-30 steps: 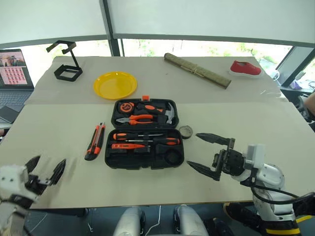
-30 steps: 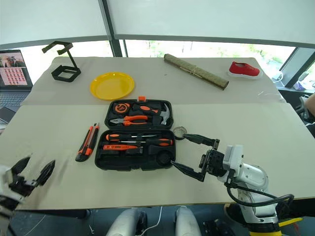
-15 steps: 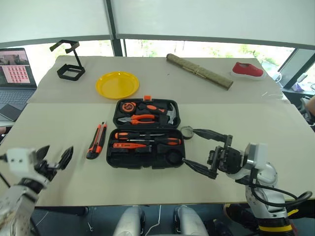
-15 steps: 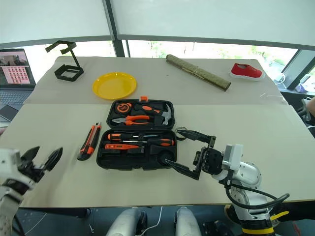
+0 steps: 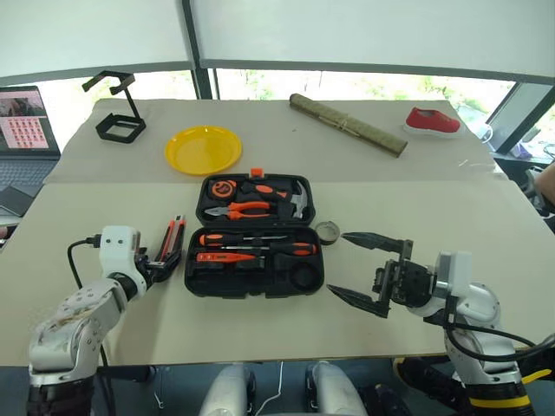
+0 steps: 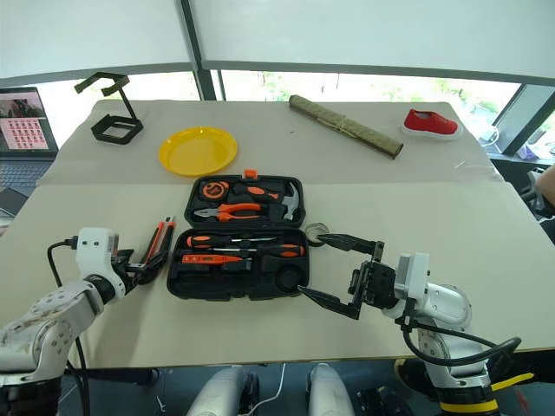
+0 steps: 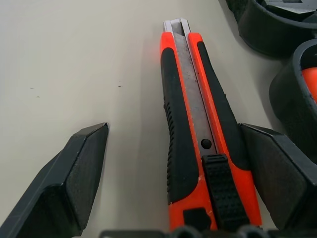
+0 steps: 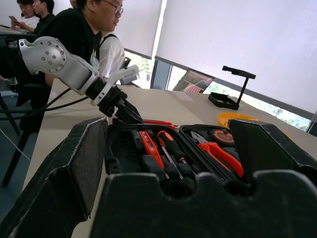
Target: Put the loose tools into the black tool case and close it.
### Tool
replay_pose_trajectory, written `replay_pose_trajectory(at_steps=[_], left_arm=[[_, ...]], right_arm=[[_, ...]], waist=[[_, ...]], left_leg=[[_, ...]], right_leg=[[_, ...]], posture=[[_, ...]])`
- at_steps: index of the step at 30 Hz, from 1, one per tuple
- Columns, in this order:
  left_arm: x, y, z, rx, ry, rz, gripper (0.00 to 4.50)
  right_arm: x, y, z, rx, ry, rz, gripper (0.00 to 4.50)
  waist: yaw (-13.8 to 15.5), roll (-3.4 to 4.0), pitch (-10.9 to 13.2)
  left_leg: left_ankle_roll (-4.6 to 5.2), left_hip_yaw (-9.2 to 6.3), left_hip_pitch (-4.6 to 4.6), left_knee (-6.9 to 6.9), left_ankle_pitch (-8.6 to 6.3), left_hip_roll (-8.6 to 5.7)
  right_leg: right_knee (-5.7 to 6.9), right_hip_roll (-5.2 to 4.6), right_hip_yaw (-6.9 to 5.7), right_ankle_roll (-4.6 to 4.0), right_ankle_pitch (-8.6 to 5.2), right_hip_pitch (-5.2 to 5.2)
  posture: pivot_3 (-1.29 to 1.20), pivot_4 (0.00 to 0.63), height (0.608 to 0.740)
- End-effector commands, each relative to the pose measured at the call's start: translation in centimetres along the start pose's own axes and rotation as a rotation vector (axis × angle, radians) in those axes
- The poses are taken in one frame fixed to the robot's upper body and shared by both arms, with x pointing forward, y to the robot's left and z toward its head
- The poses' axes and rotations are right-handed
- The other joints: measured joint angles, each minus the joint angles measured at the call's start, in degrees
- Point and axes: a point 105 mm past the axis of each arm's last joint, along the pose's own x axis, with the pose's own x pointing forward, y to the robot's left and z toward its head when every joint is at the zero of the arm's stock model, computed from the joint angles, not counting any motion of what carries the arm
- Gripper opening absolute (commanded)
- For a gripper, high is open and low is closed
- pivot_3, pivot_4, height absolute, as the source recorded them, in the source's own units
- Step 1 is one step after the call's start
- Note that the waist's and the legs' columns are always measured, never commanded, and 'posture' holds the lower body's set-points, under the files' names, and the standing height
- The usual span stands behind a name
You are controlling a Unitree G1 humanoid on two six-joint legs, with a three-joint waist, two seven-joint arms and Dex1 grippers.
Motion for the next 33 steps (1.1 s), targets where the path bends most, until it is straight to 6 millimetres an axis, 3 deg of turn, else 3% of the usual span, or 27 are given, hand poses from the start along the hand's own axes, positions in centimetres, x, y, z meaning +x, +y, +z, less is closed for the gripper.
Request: replay_pose_trajectory(at_steps=[1, 2, 5, 8, 10, 13, 16, 18, 22, 26, 33], left_arm=[[0.7, -1.2, -0.8, -0.017, 0.031, -0.061, 3.95], [0.8, -1.4, -0.9, -0.025, 0.034, -0.070, 3.76], [0.8, -1.9, -1.2, -0.028, 0.047, -0.087, 2.59], [0.6, -1.1, -0.7, -0.004, 0.008, -0.061, 1.78], [0.2, -0.5, 0.8, 0.047, -0.065, -0.085, 1.77], [-0.8, -0.2, 5.3, 0.182, -0.266, -0.262, 1.77], [-2.1, -2.4, 7.4, 0.375, -0.314, -0.570, 1.77], [-2.9, -3.8, 7.4, 0.486, -0.299, -0.738, 1.77], [-4.0, -8.6, 5.6, 0.742, -0.140, -1.146, 1.77], [-3.2, -10.2, 3.3, 0.898, -0.017, -1.239, 1.77], [-1.9, -11.6, 2.4, 0.987, 0.050, -1.207, 1.77]], right_arm=[[0.1, -0.1, 0.9, -0.039, -0.009, -0.007, 4.50], [0.1, -0.1, 0.9, -0.040, -0.009, -0.008, 4.50], [0.1, -0.1, 0.8, -0.044, -0.009, -0.009, 4.50], [0.1, -0.2, 0.9, -0.051, -0.005, -0.012, 4.50], [0.1, -0.3, 1.0, -0.055, 0.000, -0.012, 4.50], [-0.2, -0.3, 1.3, -0.058, 0.015, -0.009, 4.50], [-0.9, -0.4, 1.4, -0.061, 0.050, 0.006, 4.50], [-1.3, -0.5, 1.4, -0.062, 0.070, 0.009, 4.50], [-2.6, -0.5, 1.3, -0.034, 0.147, 0.031, 4.50], [-2.9, -0.1, 1.1, -0.004, 0.187, 0.041, 4.50], [-3.0, 0.4, 1.5, -0.008, 0.184, 0.020, 4.50]], waist=[[0.29, 0.01, 0.00], [0.36, 0.01, 0.00], [0.42, 0.02, -0.01], [0.38, 0.03, -0.01], [0.34, 0.02, -0.01], [0.31, 0.01, 0.00], [0.56, -0.04, 0.04], [0.51, 0.00, 0.02], [0.54, 0.05, 0.04], [0.15, 0.04, 0.05], [0.10, 0.03, 0.06]], left_leg=[[0.00, 0.00, 0.00, 0.00, 0.00, -0.02], [0.00, 0.00, 0.00, 0.00, 0.00, -0.02], [0.00, 0.00, 0.00, 0.00, 0.00, -0.05], [0.00, 0.00, 0.00, 0.00, 0.00, -0.05], [0.00, 0.00, 0.00, 0.00, 0.00, -0.04], [-0.01, 0.00, -0.05, 0.00, 0.01, -0.03], [-0.08, -0.02, -0.19, 0.01, 0.05, 0.04], [-0.06, 0.01, -0.18, 0.00, 0.04, 0.01], [0.05, 0.14, -0.22, 0.01, -0.01, -0.06], [0.09, 0.19, -0.29, 0.03, -0.03, -0.03], [0.10, 0.22, -0.30, 0.07, -0.03, 0.03]], right_leg=[[0.00, -0.02, 0.00, 0.00, 0.00, 0.00], [0.00, -0.03, 0.00, 0.01, 0.01, 0.00], [-0.01, -0.09, 0.00, 0.02, 0.01, 0.00], [-0.01, -0.09, 0.01, 0.02, 0.01, 0.00], [-0.01, -0.10, 0.01, 0.02, 0.01, -0.01], [0.00, -0.08, 0.01, 0.00, 0.02, -0.08], [-0.07, -0.03, -0.17, -0.10, 0.03, -0.15], [-0.15, -0.08, -0.17, -0.10, 0.04, -0.11], [-0.26, -0.12, -0.10, 0.02, 0.09, -0.09], [-0.30, 0.04, -0.05, 0.06, 0.10, -0.11], [-0.22, 0.21, 0.07, 0.13, 0.05, -0.14]], posture=[[0.00, 0.150, 0.740], [0.00, 0.150, 0.740], [0.00, 0.150, 0.740], [0.00, 0.150, 0.740], [0.00, 0.150, 0.740], [0.00, 0.150, 0.740], [0.00, 0.150, 0.740], [0.00, 0.150, 0.740], [0.00, 0.150, 0.740], [0.00, 0.150, 0.740], [0.00, 0.150, 0.740]])
